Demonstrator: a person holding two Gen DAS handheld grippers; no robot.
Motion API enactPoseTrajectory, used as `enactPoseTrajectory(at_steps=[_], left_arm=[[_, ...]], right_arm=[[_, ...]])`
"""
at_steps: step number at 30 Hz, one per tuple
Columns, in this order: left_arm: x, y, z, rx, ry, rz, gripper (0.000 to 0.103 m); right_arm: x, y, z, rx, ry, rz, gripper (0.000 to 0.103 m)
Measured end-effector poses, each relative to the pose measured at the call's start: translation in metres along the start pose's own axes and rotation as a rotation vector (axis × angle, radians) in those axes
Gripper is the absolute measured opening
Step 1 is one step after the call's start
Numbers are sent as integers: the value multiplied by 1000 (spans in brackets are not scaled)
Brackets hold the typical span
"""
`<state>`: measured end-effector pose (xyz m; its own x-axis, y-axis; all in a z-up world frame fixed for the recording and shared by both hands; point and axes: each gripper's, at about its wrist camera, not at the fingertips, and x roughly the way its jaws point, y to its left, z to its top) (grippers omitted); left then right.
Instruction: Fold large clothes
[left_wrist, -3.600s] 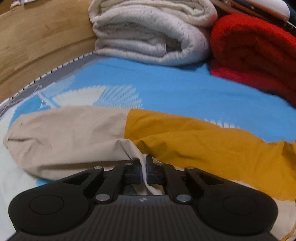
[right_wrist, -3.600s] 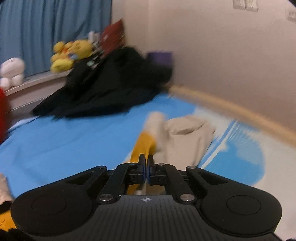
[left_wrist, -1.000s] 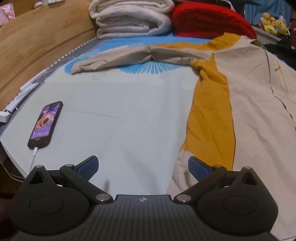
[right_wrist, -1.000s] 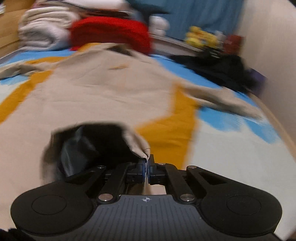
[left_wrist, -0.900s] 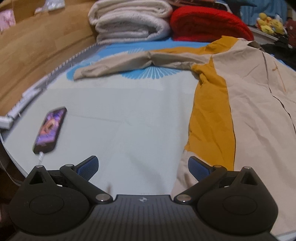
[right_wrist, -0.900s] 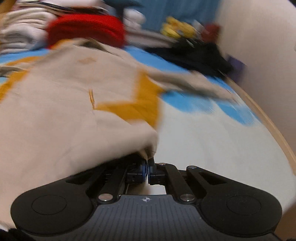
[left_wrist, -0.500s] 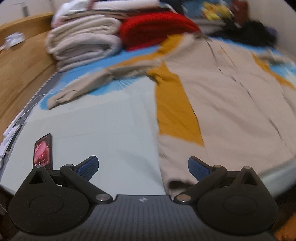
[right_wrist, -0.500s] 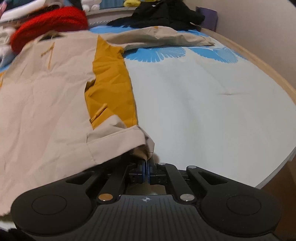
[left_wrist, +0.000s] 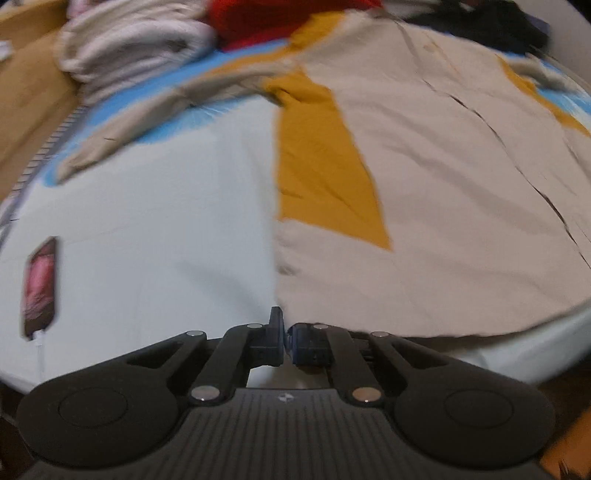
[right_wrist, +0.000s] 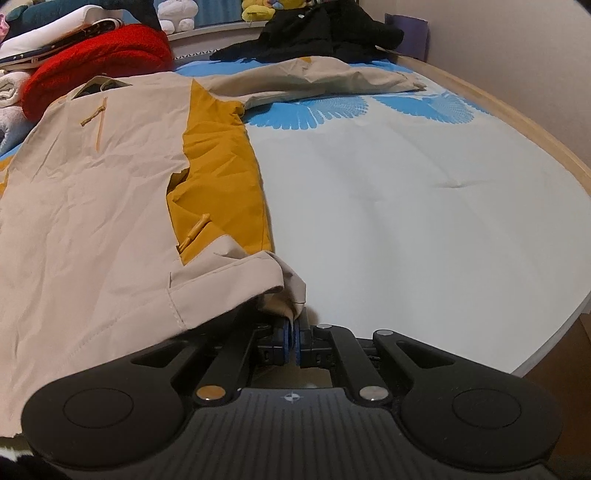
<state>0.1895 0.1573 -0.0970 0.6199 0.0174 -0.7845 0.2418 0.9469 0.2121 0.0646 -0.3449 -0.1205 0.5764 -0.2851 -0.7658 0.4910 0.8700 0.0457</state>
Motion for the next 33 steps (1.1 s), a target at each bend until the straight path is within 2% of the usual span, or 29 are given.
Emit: enactPoseTrajectory(at_steps=[3,8,10,11,12,13,14,15,16,18,21,23,25,26,27,28,29,31,32,33], left_arm=[[-1,18,-3,-132,47,-20,4],[7,13,-10,-91,116,-9,5],[8,12,-10,-76,128,-5,12],[2,13,-11,-78,114,-4,28],[-2,19,-12,-86,111,-17,40],[-12,23,-13,-102,108,-56,66],[-23,29,-15,-122,90,-92,79],[-34,33,-18,-127,56,-117,82],[-46,35,-20,-119,22,-138,84],[-69,37,-19,-110,-41,-159,84],[-80,36,4,-155,-148,-126,84],[-73,29,24,-192,-187,-99,86],[-49,19,43,-214,-197,-103,89],[-34,13,49,-215,-173,-97,89],[-16,7,53,-209,-125,-79,89],[5,-2,53,-185,-55,-36,88],[19,-8,52,-156,3,4,86],[45,-16,39,-69,131,81,86],[48,-14,30,-47,144,100,90],[45,-11,24,-45,122,113,93]], right_arm=[[-20,-3,-4,-22,-52,3,1],[-8,-8,-16,-53,75,-6,1],[-4,-5,-16,-87,117,-11,2],[-5,-3,-15,-100,134,-20,3],[-9,-2,-13,-100,151,-18,11],[-16,-4,-13,-90,167,-18,25],[-28,-7,-13,-84,170,-18,34],[-44,-12,-13,-82,151,-12,47],[-61,-16,-15,-95,115,5,49],[-90,-25,-16,-122,48,14,49],[-115,-31,4,-84,-71,74,48],[-111,-19,26,-69,-137,118,41],[-91,4,43,-92,-160,148,31],[-73,17,49,-108,-155,158,28],[-55,29,51,-129,-129,142,22],[-33,38,52,-150,-74,107,13],[-11,44,48,-169,-3,65,10],[21,41,28,-155,154,28,8],[24,37,14,-157,189,33,8],[18,34,0,-179,164,35,7]])
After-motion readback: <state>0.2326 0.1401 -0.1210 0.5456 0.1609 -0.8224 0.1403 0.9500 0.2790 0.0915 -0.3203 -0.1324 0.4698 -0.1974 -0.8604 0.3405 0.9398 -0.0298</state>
